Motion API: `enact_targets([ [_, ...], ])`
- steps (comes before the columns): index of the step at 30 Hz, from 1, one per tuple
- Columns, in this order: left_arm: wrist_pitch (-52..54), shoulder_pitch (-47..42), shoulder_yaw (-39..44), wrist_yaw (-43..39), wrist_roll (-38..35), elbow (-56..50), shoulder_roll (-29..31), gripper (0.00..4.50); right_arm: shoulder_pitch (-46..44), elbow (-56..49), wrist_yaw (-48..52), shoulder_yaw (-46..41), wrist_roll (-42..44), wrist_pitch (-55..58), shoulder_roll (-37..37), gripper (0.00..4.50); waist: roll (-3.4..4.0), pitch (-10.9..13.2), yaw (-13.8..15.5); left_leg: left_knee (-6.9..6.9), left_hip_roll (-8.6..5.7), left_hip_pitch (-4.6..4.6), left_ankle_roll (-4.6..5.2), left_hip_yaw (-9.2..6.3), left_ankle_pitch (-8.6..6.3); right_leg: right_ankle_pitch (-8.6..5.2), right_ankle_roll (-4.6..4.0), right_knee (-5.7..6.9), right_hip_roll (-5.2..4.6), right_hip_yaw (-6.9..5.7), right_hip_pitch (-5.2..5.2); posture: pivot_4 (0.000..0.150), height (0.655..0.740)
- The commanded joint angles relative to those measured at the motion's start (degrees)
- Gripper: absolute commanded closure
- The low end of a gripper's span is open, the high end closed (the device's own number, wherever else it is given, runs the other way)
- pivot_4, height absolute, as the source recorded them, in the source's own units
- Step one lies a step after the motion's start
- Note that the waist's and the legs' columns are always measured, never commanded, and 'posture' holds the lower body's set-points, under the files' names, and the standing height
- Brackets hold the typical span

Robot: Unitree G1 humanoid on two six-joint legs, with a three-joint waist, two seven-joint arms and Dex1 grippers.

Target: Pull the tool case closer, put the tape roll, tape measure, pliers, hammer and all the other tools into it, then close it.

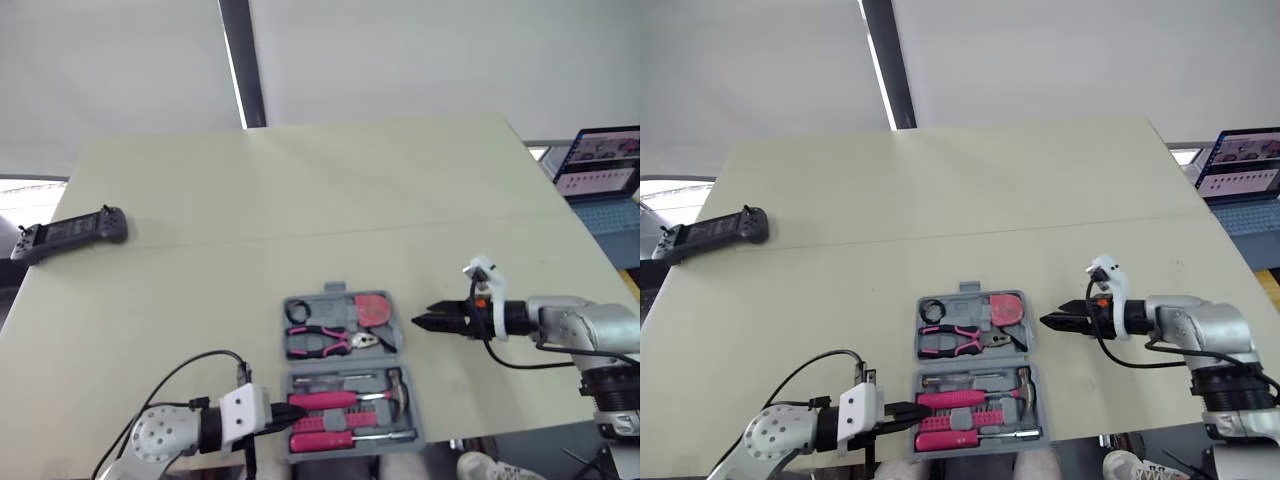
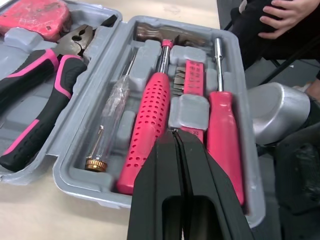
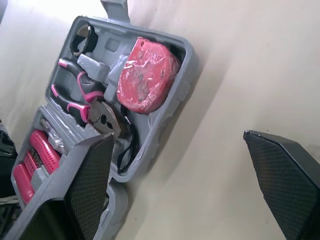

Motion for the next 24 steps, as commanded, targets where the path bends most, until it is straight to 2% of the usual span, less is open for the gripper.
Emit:
enact_targets([
  [1,-2.56,-0.13,-1.8,-0.11,0.91,1.16,-0.04,4.5,-2.37,2.0,0.39,-1.12,2.18,2.88,1.04,0.04,0.0,0.0,-0.01,0.0,0.0,0.0,0.0,0.0,0.0,0.0,0.0,0.0,0.0,0.0,0.0,0.15,0.74],
  [10,-3.27,1.41,-3.38,0.2,1.7,1.79,1.0,4.5,-9.16,12.15,1.18,0.73,1.86,5.59,5.27,0.04,0.01,0.0,0.05,0.01,0.0,-0.02,-0.01,0.0,0.0,0.0,0.0,0.0,0.0,0.0,-0.02,0.15,0.74],
  [24,-0.76,2.53,-4.34,1.72,3.19,1.61,2.06,4.5,-12.33,21.34,0.7,3.09,-0.42,1.67,13.32,0.04,0.06,-0.03,-1.36,-0.01,0.01,0.0,-0.02,0.0,0.01,0.0,0.01,0.07,0.0,-0.02,-0.05,0.15,0.74],
])
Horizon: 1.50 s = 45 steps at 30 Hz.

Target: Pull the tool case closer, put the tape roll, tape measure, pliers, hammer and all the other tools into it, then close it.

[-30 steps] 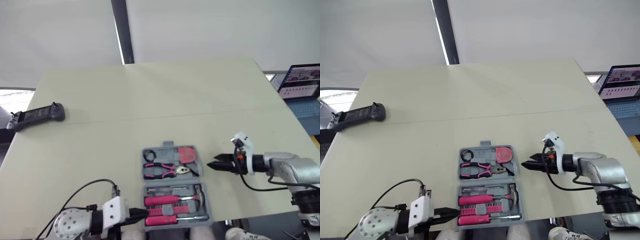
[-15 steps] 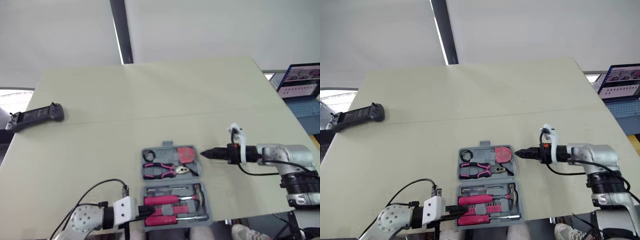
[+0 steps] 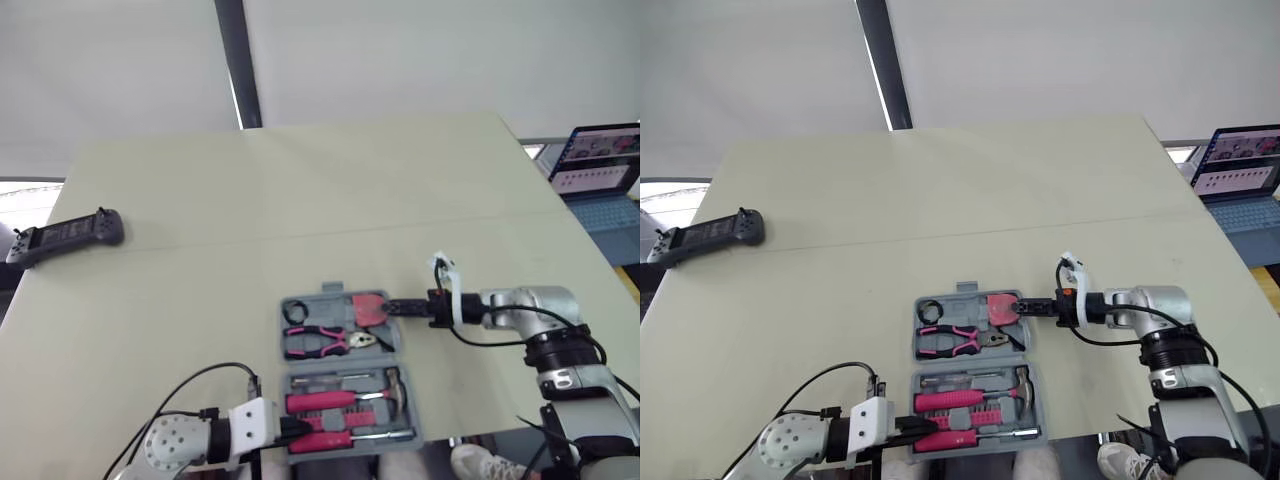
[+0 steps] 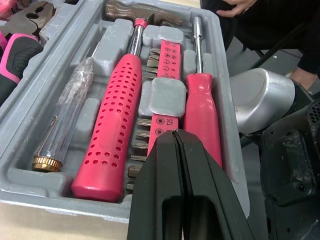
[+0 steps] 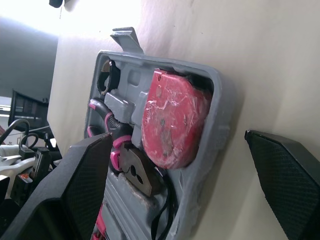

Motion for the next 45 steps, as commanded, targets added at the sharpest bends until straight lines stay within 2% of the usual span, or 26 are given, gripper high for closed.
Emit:
enact_targets([
  [1,0.96,1.34,-0.43,0.34,0.9,-0.05,1.15,4.5,-0.9,2.09,0.18,-0.86,-0.1,-1.11,2.08,0.04,0.02,-0.01,-0.14,-0.01,0.0,0.01,0.0,0.0,0.0,0.0,0.0,0.0,0.0,0.0,0.0,0.15,0.74],
  [9,1.39,1.27,0.08,0.44,1.01,-0.13,3.19,4.5,-1.54,3.16,1.0,-2.83,1.46,-1.61,6.2,0.04,0.08,-0.05,-0.42,-0.09,0.03,0.0,-0.01,0.05,0.0,0.0,0.0,0.07,0.01,-0.01,-0.15,0.15,0.74],
  [13,1.49,1.13,0.51,0.5,1.03,-0.11,4.08,4.5,-0.84,-0.59,1.84,-3.47,2.94,-0.73,6.7,0.04,0.09,-0.05,-0.39,-0.11,0.03,-0.03,-0.01,0.08,0.0,0.0,0.0,0.1,0.01,-0.01,-0.22,0.15,0.74],
  [19,1.82,1.57,1.89,0.77,0.43,-0.72,5.6,4.5,2.62,-13.44,2.18,-4.85,7.62,4.52,4.15,0.04,0.1,-0.04,-0.2,-0.1,0.04,-0.07,-0.01,0.08,0.0,0.0,0.0,0.11,0.01,0.0,-0.25,0.15,0.74],
  [26,5.42,3.91,5.08,3.02,-1.71,-6.05,5.05,4.5,12.71,-37.25,0.2,-8.96,17.49,11.53,-1.66,0.04,0.1,-0.03,0.05,-0.11,0.04,-0.11,-0.01,0.08,0.0,0.0,0.0,0.08,0.01,-0.01,-0.25,0.15,0.74],
  [29,10.52,8.44,10.26,5.76,-6.52,-13.79,4.02,4.5,18.92,-48.23,-0.6,-12.38,23.11,14.55,-5.35,0.04,0.08,-0.01,0.21,-0.1,0.05,-0.12,0.0,0.09,-0.01,0.0,0.0,0.06,0.0,0.0,-0.24,0.15,0.74],
  [31,17.31,15.88,17.54,7.24,-13.73,-22.72,4.16,4.5,24.75,-55.84,-0.66,-15.86,25.94,15.67,-9.9,0.04,-0.04,0.06,0.47,-0.11,0.05,-0.17,0.02,0.08,-0.03,0.0,0.0,0.01,0.0,0.0,-0.25,0.15,0.74],
  [34,27.59,31.21,33.76,6.73,-26.47,-32.98,4.06,4.5,35.71,-63.84,1.98,-22.8,27.38,13.68,-17.88,0.04,-0.21,0.15,0.99,-0.07,0.08,-0.22,0.07,0.13,-0.17,0.0,0.0,-0.14,0.0,0.0,-0.21,0.15,0.74],
  [36,30.19,40.08,44.68,2.73,-32.75,-33.47,3.41,4.5,42.51,-66.41,4.25,-27.33,25.99,10.18,-21.69,0.04,-0.41,0.27,1.44,-0.04,0.07,-0.22,0.13,0.24,-0.21,0.0,0.0,-0.33,0.0,0.0,-0.14,0.15,0.74],
  [37,30.29,41.69,48.62,2.2,-33.87,-31.53,2.72,4.5,44.59,-66.4,3.84,-29.3,25.65,8.78,-21.98,0.04,-0.47,0.33,1.59,-0.03,0.07,-0.11,0.15,0.29,-0.23,-0.02,-0.04,-0.47,0.01,0.0,-0.01,0.15,0.74],
  [39,29.27,40.15,52.11,1.9,-33.45,-26.32,2.42,4.5,46.77,-64.71,2.03,-30.86,22.77,3.67,-20.92,0.04,-0.47,0.33,1.84,-0.02,0.06,-0.03,0.16,0.33,-0.26,-0.14,-0.34,-0.56,0.02,0.0,0.24,0.15,0.74],
  [41,28.31,35.31,51.77,3.66,-30.67,-21.44,2.66,4.5,47.86,-61.86,-0.01,-29.33,17.17,-3.15,-19.59,0.04,-0.35,0.26,2.56,-0.01,0.03,0.04,0.4,0.28,-0.4,-0.45,-1.19,-0.58,0.01,0.01,0.23,0.15,0.74],
  [45,25.38,25.9,48.1,4.59,-26.27,-15.11,2.75,4.5,51.95,-56.44,0.47,-26.07,5.83,-19.45,-16.84,0.04,-0.51,0.14,2.83,-0.01,-0.01,0.03,0.2,0.25,-0.27,-0.42,-1.18,-0.37,0.02,0.06,0.01,0.15,0.74],
])
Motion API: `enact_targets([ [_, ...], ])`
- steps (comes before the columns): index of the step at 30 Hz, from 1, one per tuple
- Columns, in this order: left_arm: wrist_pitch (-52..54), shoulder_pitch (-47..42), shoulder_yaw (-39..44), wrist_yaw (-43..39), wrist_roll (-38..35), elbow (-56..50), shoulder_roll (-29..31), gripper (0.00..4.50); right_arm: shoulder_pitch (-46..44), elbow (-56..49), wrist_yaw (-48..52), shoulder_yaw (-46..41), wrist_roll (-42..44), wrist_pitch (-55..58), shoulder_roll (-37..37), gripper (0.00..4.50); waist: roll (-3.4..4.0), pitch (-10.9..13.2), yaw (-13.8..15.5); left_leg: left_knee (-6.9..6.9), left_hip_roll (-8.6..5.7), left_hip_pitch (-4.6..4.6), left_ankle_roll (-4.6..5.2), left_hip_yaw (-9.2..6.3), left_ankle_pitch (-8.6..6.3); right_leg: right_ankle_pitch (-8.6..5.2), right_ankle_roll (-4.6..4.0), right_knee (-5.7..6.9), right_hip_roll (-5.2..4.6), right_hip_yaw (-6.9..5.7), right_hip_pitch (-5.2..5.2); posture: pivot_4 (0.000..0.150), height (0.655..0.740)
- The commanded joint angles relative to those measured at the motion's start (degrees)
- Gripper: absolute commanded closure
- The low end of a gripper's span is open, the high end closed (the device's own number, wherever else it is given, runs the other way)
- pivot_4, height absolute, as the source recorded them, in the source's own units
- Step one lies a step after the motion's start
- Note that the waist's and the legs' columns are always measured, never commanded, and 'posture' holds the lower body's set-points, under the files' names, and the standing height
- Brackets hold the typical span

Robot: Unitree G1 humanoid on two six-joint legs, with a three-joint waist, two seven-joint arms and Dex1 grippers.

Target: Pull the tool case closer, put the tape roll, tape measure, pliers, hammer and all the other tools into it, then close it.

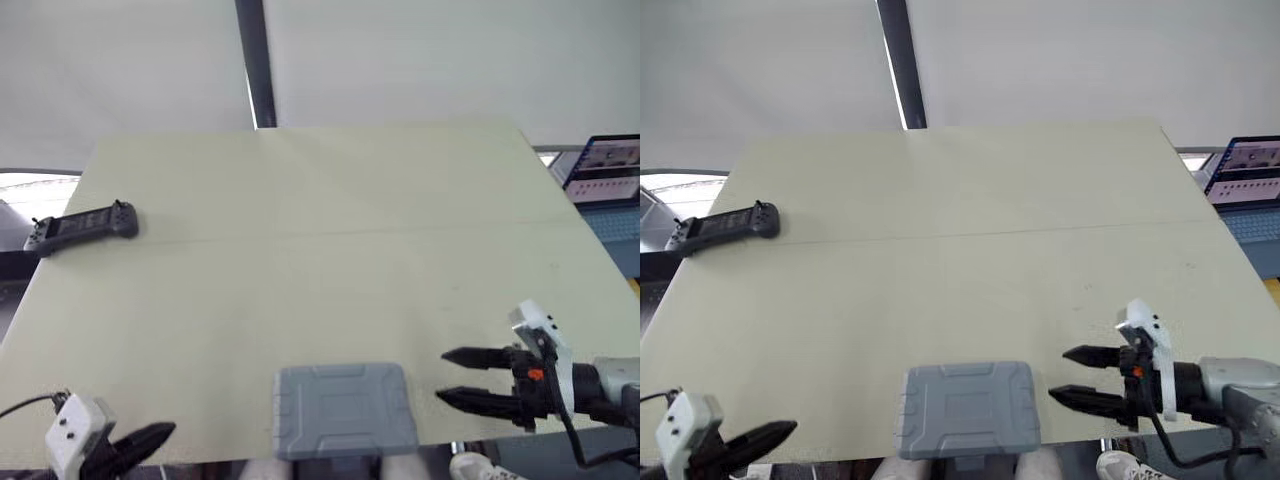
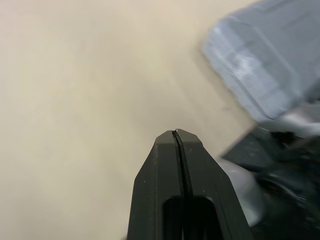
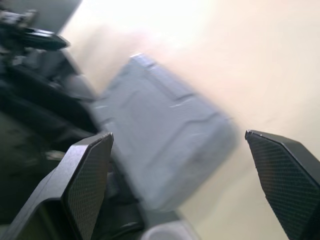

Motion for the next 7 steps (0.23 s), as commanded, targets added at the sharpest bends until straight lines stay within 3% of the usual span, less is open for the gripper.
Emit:
enact_targets([
  [1,-2.64,-5.13,-2.61,-0.14,2.35,3.31,-0.05,4.5,3.27,4.36,0.73,2.82,-9.02,-12.83,0.48,0.04,-0.06,-0.08,-0.22,0.0,-0.02,0.03,0.02,0.02,-0.01,0.27,0.49,0.08,0.0,0.02,0.03,0.15,0.74],
  [7,-4.19,-12.47,-7.18,1.53,5.04,6.35,-1.88,4.5,2.32,11.82,0.13,7.03,-14.92,-22.42,1.73,0.04,-0.06,-0.06,-1.51,-0.02,0.02,0.03,0.05,0.04,-0.03,0.39,0.7,0.1,0.02,-0.02,0.09,0.15,0.74],
])
